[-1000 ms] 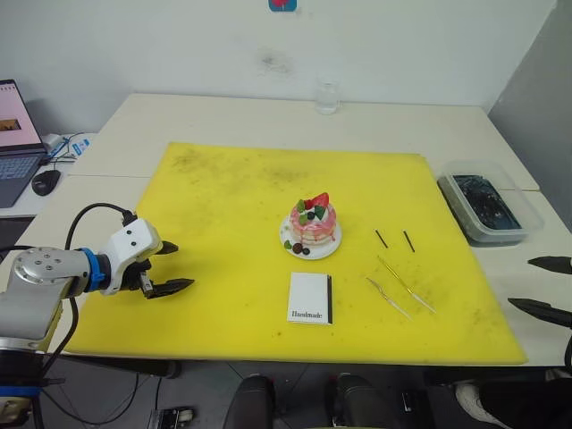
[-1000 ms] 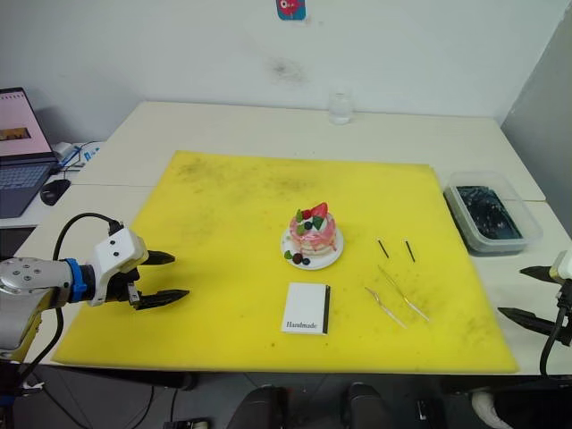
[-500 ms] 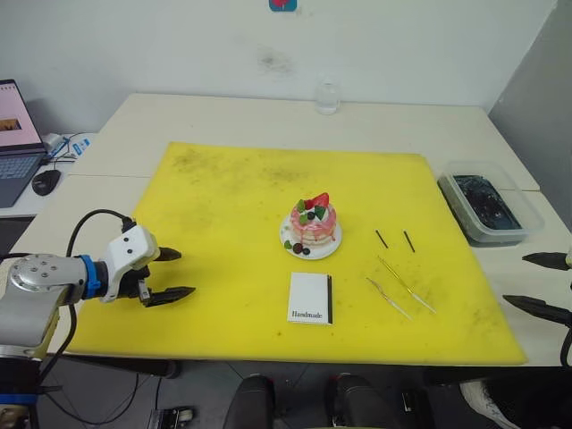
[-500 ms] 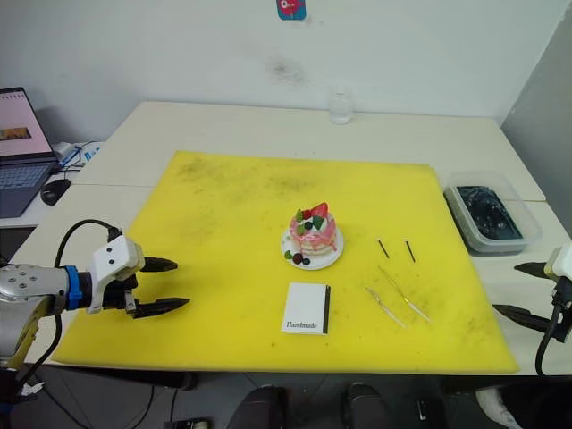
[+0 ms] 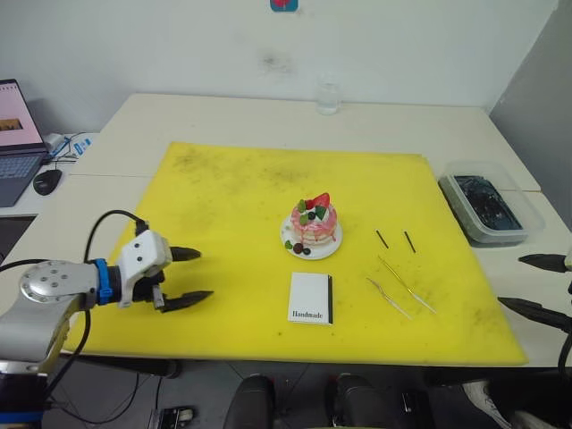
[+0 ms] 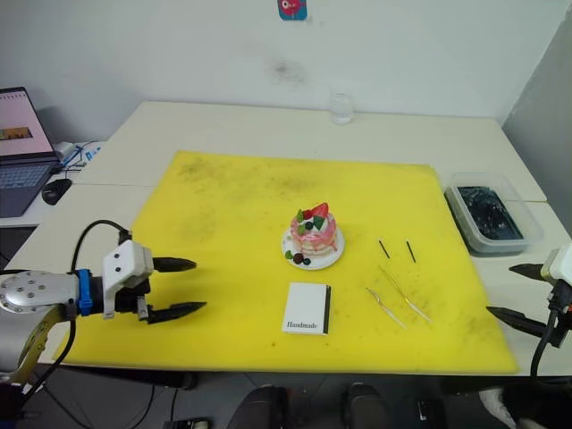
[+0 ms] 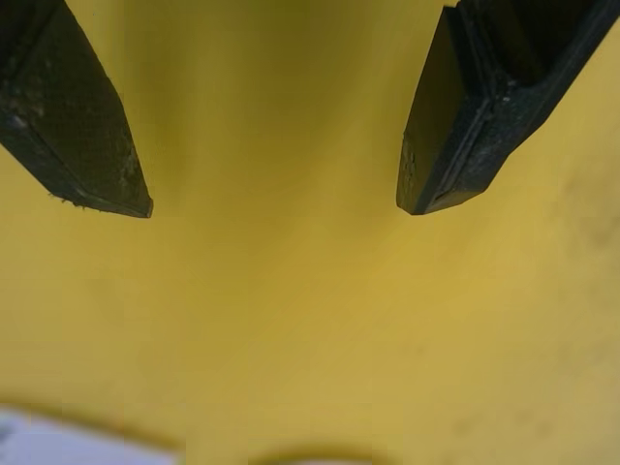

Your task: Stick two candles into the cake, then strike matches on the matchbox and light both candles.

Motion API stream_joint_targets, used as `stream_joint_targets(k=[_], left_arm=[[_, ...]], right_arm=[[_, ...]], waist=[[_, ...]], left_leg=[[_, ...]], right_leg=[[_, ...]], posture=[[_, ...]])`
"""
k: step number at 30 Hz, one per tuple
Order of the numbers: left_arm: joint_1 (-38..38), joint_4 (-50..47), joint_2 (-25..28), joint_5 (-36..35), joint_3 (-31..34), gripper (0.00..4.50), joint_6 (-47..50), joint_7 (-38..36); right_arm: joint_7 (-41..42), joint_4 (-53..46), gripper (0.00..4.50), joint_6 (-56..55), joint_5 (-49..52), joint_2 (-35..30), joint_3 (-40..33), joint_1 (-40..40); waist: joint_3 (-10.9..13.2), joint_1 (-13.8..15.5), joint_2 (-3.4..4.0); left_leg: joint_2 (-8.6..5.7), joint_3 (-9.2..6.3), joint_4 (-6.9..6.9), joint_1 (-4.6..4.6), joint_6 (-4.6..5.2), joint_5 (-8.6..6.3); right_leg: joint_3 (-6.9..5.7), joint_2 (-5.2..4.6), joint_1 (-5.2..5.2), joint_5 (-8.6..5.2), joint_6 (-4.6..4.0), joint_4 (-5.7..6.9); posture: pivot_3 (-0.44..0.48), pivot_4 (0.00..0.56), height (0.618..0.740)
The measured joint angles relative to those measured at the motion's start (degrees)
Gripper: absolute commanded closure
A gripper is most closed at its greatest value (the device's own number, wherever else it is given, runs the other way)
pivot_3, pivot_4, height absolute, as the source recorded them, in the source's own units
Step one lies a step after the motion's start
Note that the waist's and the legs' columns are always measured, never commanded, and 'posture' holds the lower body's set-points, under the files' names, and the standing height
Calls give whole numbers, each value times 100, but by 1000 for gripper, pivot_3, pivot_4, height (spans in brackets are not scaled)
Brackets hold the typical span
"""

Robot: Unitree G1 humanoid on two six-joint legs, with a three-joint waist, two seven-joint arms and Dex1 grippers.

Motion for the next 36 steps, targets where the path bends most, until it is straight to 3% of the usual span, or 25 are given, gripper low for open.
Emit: stream_joint_targets(k=[5,10,20,32,36], left_arm=[[-114,-1116,-345,-635,-465,0,584,27],[-471,-1749,-811,-1013,-998,0,947,250],[-730,-1913,-1057,-919,-1429,0,962,527],[-731,-2008,-1251,-818,-1651,0,965,810],[-737,-2009,-1251,-800,-1665,0,965,831]], right_arm=[[-425,-1118,18,861,308,168,55,195],[-1208,-1741,18,1653,259,168,740,97],[-2053,-1726,18,2555,258,-47,2257,-1095],[-2478,-1312,18,2536,108,14,3155,-1519],[-2540,-1241,866,2527,35,25,3262,-1518]], waist=[[-4,1,7],[-6,1,3],[-5,-6,2],[-5,-2,2],[-5,-2,2]], left_leg=[[-2,2,9,3,0,0],[-7,1,13,1,1,1],[-10,0,11,-2,1,1],[-10,-2,12,-3,2,1],[-9,-1,12,-4,2,1]], right_leg=[[5,2,4,5,8,2],[7,9,4,8,12,2],[8,33,1,6,9,-1],[6,34,1,7,10,-1],[8,34,0,7,10,-1]], posture=[[0,150,740],[0,150,740],[0,150,740],[0,150,740],[0,150,740]])
